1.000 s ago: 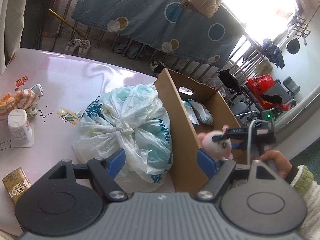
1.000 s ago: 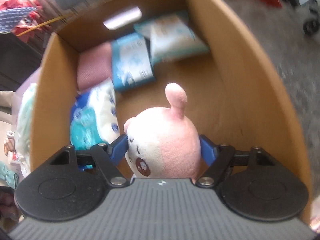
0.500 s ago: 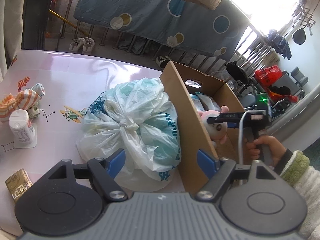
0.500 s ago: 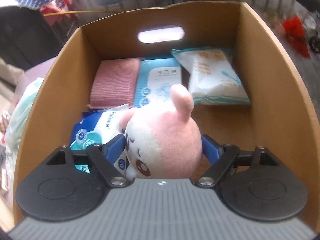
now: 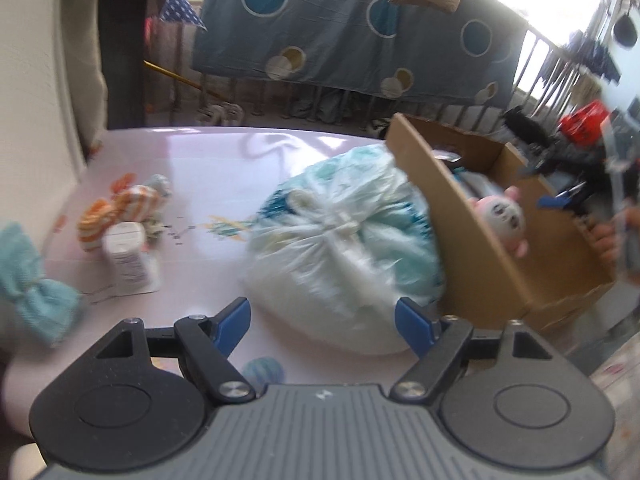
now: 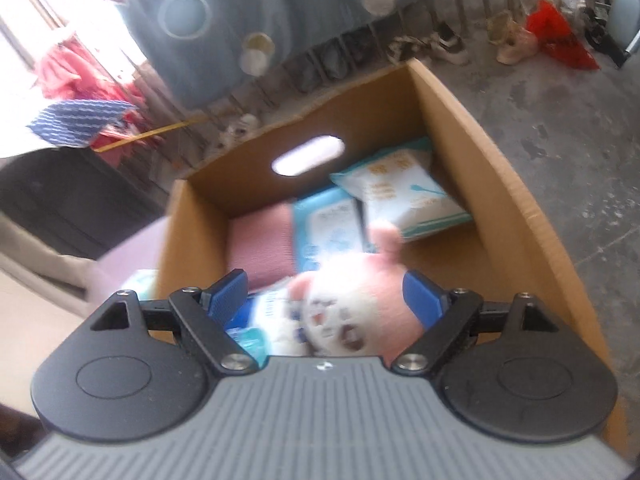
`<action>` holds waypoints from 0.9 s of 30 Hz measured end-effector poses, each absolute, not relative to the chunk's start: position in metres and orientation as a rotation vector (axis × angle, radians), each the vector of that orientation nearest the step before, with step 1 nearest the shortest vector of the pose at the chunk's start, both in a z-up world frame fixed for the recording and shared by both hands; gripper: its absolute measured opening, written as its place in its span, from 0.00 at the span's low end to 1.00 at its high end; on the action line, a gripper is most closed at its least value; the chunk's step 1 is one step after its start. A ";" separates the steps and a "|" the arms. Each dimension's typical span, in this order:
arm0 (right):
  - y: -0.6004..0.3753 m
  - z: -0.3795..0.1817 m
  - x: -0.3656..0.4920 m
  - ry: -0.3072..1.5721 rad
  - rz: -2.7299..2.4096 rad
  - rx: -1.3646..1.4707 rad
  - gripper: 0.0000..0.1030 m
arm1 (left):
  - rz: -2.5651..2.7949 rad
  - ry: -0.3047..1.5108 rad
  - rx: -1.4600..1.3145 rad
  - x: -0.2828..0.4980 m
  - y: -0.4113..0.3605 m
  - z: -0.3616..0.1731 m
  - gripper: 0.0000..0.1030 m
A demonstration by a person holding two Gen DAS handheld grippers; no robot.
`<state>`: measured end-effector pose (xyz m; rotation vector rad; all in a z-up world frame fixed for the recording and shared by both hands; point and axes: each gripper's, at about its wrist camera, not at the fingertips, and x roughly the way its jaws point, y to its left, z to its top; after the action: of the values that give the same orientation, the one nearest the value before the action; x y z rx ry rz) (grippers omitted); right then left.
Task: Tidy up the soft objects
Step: 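Withdraw the right tool from the box toward the blue striped towel, then close the right tool on the banded middle of the blue towel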
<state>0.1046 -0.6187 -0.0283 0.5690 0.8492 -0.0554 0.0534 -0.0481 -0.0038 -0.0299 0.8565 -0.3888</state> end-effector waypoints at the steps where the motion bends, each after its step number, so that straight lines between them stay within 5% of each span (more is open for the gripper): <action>1: -0.614 -0.021 0.099 0.838 -0.034 0.567 0.82 | -0.373 0.849 -0.013 0.049 -0.045 -0.005 0.78; 15: -0.423 0.055 0.088 0.808 0.495 0.401 0.82 | -0.013 0.673 0.001 -0.002 0.043 -0.010 0.78; 27: -0.165 0.002 0.154 0.980 0.955 0.323 0.83 | 0.174 0.663 -0.046 0.034 0.112 -0.033 0.78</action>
<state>0.1543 -0.1653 0.0016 0.3232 0.9804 0.9546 0.0344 0.1124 -0.0329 -0.0461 0.6631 0.1742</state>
